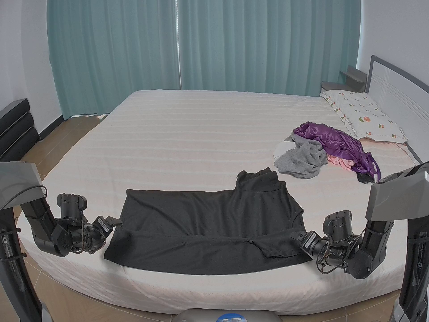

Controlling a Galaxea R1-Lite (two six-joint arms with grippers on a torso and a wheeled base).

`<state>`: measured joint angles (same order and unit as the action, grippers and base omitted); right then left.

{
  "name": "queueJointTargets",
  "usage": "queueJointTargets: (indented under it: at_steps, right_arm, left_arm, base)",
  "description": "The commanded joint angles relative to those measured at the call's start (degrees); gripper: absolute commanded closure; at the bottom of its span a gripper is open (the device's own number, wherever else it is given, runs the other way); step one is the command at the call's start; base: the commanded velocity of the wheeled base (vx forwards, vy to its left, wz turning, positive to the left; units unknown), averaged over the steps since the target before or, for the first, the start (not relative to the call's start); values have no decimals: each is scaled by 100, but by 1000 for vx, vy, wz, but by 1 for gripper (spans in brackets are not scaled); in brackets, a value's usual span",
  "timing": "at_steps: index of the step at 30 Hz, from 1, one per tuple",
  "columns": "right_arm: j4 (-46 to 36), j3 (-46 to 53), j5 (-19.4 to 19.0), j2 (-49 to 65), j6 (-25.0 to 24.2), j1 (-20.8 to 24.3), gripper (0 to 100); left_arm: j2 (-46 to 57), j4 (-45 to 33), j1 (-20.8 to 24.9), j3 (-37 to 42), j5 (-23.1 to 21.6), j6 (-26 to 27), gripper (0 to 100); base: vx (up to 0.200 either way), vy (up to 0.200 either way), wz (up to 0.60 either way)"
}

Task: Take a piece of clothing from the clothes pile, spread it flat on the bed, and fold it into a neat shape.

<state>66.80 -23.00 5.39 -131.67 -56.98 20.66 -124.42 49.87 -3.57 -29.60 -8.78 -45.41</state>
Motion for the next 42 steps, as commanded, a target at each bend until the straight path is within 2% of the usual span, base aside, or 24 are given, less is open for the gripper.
queueJointTargets:
  at_steps: [1, 13, 24, 38, 39, 42]
  right_arm:
    - [-80, 112, -3, 71, 3, 34, 0]
    - [-379, 50, -55, 1065, 11, 61, 0]
    - [-300, -319, -64, 63, 293, -10, 0]
    - [-273, -433, -55, -263, 328, 34, 0]
    - [-229, -433, -64, -263, 328, 25, 100]
    - [-159, -407, -38, -254, 328, 8, 100]
  left_arm:
    - [5, 5, -3, -2, -1, -3, 0]
    - [5, -4, -3, -2, -1, -3, 0]
    - [5, -4, -3, -2, -1, -3, 0]
    - [-4, 5, -3, -2, -1, -3, 0]
    - [-4, 5, -3, -2, -1, -3, 0]
    - [-4, 5, -3, -2, -1, -3, 0]
  base:
    - [0, 0, 0]
    - [0, 0, 0]
    - [0, 0, 0]
    - [0, 0, 0]
    - [0, 0, 0]
    - [0, 0, 0]
